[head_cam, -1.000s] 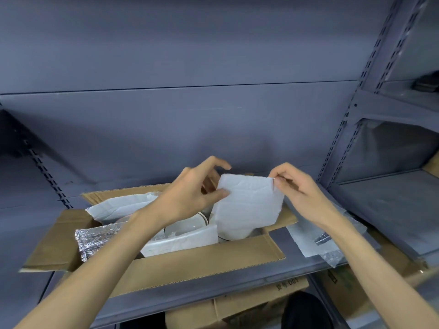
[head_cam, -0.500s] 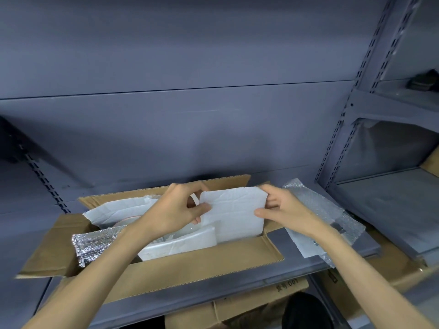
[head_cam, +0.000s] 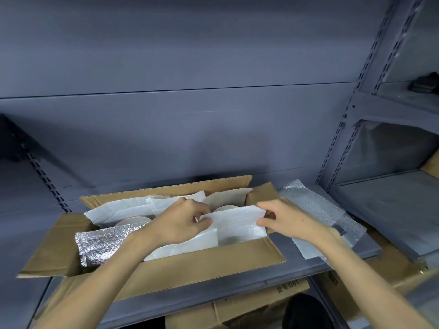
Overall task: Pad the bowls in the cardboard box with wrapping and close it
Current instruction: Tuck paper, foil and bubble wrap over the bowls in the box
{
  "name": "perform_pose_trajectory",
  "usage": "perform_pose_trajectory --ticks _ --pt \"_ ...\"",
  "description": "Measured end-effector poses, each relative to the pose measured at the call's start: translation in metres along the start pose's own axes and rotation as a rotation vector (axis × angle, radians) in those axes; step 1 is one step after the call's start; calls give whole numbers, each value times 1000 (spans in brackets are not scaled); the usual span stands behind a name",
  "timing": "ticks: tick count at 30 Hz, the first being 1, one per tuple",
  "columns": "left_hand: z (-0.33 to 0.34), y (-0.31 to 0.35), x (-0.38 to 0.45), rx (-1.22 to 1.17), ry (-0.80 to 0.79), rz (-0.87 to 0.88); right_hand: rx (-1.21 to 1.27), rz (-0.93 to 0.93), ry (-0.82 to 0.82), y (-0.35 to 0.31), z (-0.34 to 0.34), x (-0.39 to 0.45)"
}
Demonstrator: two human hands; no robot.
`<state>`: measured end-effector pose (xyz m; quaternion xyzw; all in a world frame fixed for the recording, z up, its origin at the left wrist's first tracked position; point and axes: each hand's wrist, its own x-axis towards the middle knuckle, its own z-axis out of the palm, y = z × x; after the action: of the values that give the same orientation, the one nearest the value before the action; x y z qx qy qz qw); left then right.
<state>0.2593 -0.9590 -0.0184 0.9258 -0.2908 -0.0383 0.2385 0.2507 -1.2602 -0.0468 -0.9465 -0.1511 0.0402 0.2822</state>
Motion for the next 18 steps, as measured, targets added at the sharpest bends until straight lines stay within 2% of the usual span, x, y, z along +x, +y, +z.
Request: perform_pose_trajectory --ticks 7,10,13,18 --pt "-13 -1 -9 -103 -105 -22 107 -6 -54 -3 6 -7" --pt "-13 1 -11 -47 -199 -46 -55 20 -86 -6 9 -6" --pt "-7 5 -11 -70 -189 -65 -229 10 -86 -8 10 -5" --pt "-3 3 -6 -87 -196 -16 -266 28 -124 -8 6 -6"
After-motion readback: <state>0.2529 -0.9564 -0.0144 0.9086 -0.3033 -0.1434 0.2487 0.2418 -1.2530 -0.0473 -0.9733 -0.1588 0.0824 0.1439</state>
